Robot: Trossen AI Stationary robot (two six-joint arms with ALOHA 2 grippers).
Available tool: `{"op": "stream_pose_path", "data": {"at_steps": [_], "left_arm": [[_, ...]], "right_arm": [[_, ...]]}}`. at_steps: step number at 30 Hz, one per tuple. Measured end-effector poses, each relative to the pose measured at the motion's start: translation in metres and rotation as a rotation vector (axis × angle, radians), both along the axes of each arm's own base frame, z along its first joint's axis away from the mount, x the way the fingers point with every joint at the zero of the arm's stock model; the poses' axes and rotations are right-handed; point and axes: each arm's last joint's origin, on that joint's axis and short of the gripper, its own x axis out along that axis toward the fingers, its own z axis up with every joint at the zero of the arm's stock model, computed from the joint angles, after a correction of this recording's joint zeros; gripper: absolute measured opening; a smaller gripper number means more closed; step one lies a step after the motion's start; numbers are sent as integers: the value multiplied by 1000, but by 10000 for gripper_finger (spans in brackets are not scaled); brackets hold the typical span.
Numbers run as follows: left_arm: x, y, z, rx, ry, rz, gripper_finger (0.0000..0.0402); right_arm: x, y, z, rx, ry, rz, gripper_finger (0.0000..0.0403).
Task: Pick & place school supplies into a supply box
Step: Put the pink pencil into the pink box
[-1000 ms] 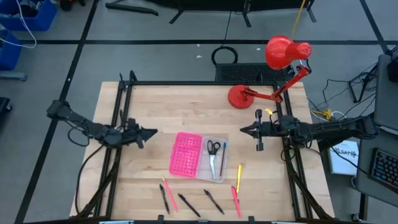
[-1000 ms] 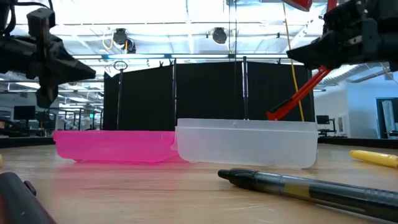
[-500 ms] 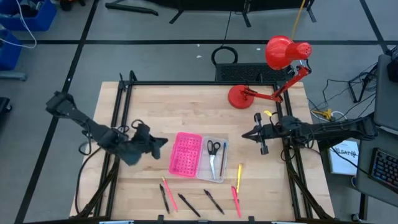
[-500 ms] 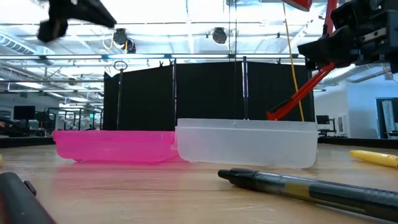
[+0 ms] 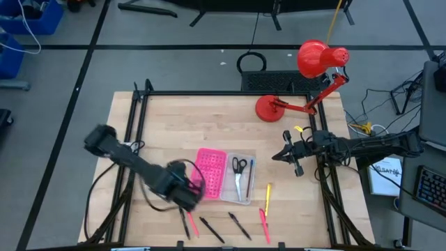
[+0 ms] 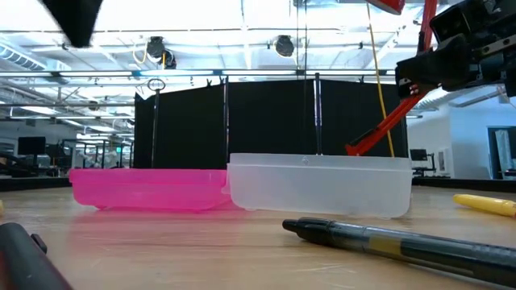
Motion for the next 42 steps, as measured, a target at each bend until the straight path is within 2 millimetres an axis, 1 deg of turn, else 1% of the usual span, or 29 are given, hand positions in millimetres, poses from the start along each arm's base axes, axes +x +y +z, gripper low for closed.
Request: {"op": "stream_pose_path", "data": {"at_steps": [3,7,14,16,17,19,21,28,31,34,36,38,42], "left_arm": [[18,-19,-19,-60,59,-30,35],[32,-38,-41,-67,84,-80,35],[40,-55,-77,-151,161,-150,35],[41,-56,-82,-147,176,-184,35],[41,-56,-83,-137,175,-230,35],[42,-55,-82,-107,164,-376,35],[41,-54,-81,-83,164,-560,35],[46,-55,-79,-48,124,-1394,35],[47,-50,-79,-31,145,-1680,35],[43,-47,-79,-45,203,-1875,35],[39,-47,-79,-33,245,-1966,36],[37,-49,-79,6,272,-2017,36],[35,-52,-79,54,292,-2039,42]], "right_arm": [[0,0,-1,11,11,0,0],[0,0,-1,11,14,0,0],[0,0,0,26,3,-2,0],[0,0,1,34,1,-3,0],[0,0,1,36,1,-3,0],[0,0,1,36,2,-3,0],[0,0,1,35,1,-3,0],[0,0,2,38,-5,-6,0],[0,0,2,42,-4,-7,0],[0,0,2,41,-4,-8,0],[0,0,2,37,-5,-8,0],[0,0,2,35,-6,-8,0],[0,0,2,41,-5,-9,0]]}}
